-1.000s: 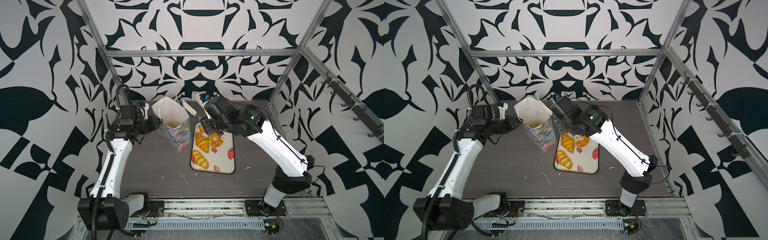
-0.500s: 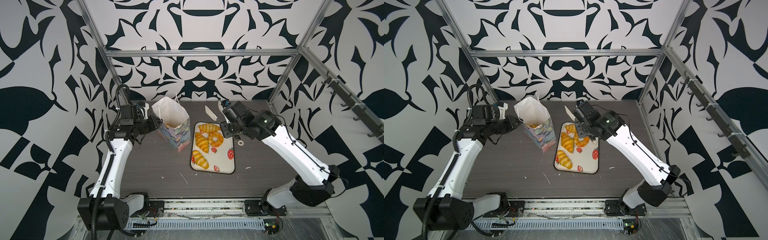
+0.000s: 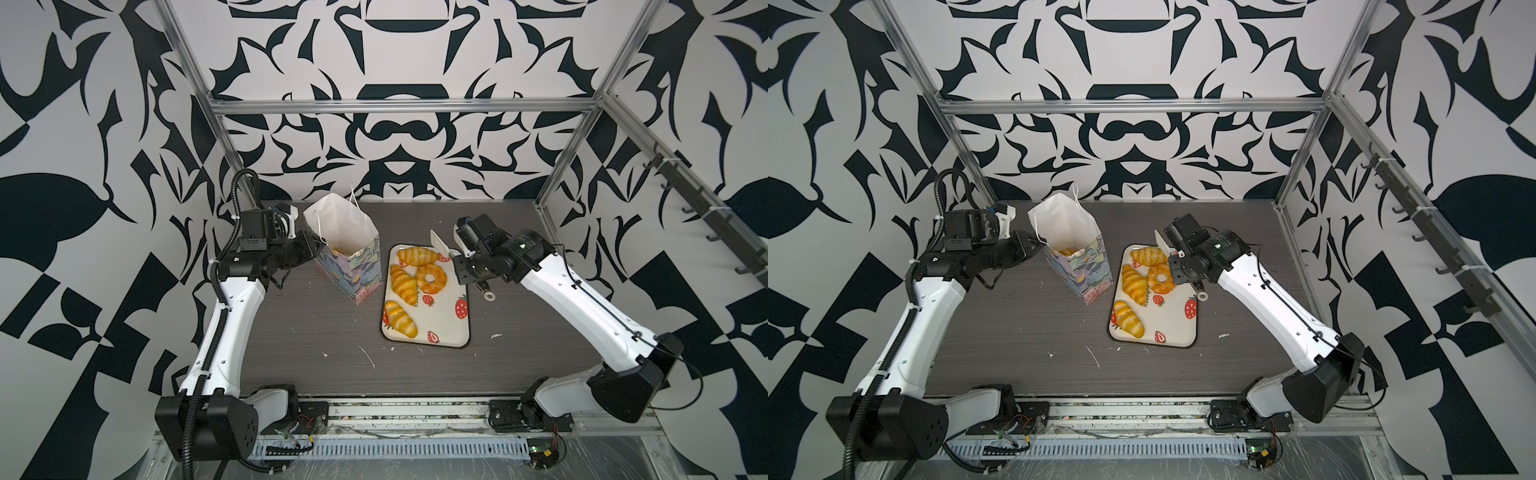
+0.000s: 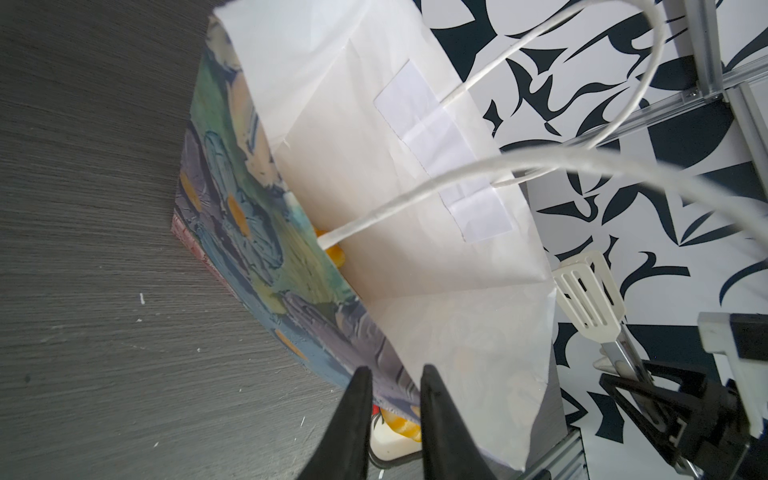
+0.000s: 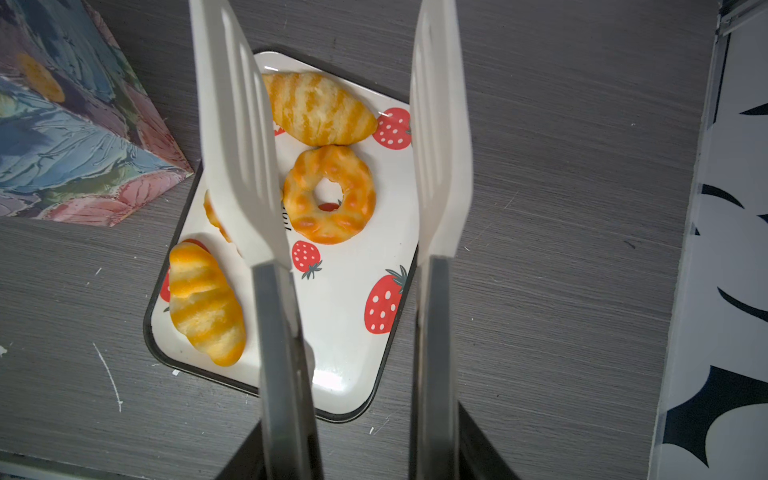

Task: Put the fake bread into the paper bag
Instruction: 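Lower the tongs around the ring-shaped bun on the tray's far side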

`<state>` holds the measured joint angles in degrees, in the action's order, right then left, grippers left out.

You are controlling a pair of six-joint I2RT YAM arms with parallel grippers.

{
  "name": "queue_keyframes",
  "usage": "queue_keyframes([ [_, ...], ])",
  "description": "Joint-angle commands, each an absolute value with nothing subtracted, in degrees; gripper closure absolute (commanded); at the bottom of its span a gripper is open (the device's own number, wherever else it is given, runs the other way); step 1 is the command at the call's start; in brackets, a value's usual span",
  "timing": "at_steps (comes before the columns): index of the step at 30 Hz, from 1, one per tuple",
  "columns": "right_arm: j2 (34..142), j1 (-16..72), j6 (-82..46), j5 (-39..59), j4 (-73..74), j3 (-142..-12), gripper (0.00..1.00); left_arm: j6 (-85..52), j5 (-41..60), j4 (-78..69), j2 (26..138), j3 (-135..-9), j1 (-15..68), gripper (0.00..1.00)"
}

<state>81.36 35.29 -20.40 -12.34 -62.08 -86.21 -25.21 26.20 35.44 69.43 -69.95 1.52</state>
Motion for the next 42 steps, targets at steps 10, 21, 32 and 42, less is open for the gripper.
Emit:
queue_keyframes([
  [10,79.51,31.13,-20.16,-7.94,-55.96,-80.03,0.48,-24.82,26.89,35.96,68.5,-70.49,1.67,0.75],
  [21,81.12,29.14,-20.05,-5.65,-52.86,-74.7,0.47,-24.83,26.88,36.06,68.31,-70.22,1.67,0.75],
  [32,83.67,28.13,-20.31,-4.0,-49.63,-70.47,0.47,-24.62,26.87,36.0,68.29,-69.79,1.67,0.75],
  [42,85.48,27.77,-20.75,-2.82,-47.49,-67.69,0.48,-24.48,26.66,35.97,68.41,-69.79,1.67,0.75],
])
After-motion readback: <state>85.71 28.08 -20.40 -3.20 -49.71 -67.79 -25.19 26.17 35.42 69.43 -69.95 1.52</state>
